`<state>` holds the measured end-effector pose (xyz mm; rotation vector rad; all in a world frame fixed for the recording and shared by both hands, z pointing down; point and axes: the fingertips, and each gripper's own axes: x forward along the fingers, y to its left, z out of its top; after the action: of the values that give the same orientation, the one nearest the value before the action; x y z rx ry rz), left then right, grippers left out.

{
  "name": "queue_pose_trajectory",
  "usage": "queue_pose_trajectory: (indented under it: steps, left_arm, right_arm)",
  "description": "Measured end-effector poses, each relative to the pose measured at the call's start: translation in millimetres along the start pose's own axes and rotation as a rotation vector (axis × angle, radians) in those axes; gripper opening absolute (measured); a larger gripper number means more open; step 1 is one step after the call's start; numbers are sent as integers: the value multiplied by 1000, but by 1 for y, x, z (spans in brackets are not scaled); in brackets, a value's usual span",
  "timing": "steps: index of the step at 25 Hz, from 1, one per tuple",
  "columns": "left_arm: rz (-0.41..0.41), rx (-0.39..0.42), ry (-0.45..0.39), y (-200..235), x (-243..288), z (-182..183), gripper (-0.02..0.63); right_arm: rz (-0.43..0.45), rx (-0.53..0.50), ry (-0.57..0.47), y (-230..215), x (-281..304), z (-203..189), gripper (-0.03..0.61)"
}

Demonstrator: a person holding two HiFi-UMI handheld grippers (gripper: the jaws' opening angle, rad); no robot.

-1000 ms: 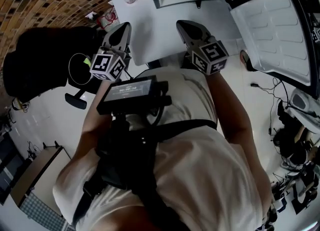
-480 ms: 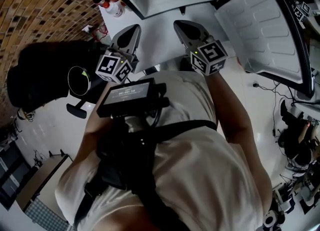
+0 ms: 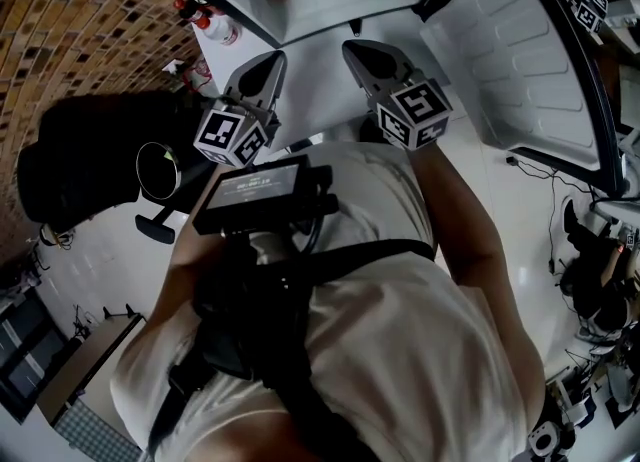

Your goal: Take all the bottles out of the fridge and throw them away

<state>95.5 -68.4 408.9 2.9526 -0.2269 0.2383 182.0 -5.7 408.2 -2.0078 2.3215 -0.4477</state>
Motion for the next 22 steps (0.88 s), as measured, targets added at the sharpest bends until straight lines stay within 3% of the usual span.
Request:
queue_pose_trajectory:
  steps: [7,15,22]
  left_arm:
    - [29,-37,-2,4,8,-1,0]
    - [-8,-16,47,0,28,-6,2]
    - [-60,69,113,-13,63,-14,6]
  right_arm:
    - [0,7,-6,-6,-1,0,-8]
    - [-29,39,-17,-19,-10,-5,-8]
    - [-51,67,-16,-37,-21,-10,-8]
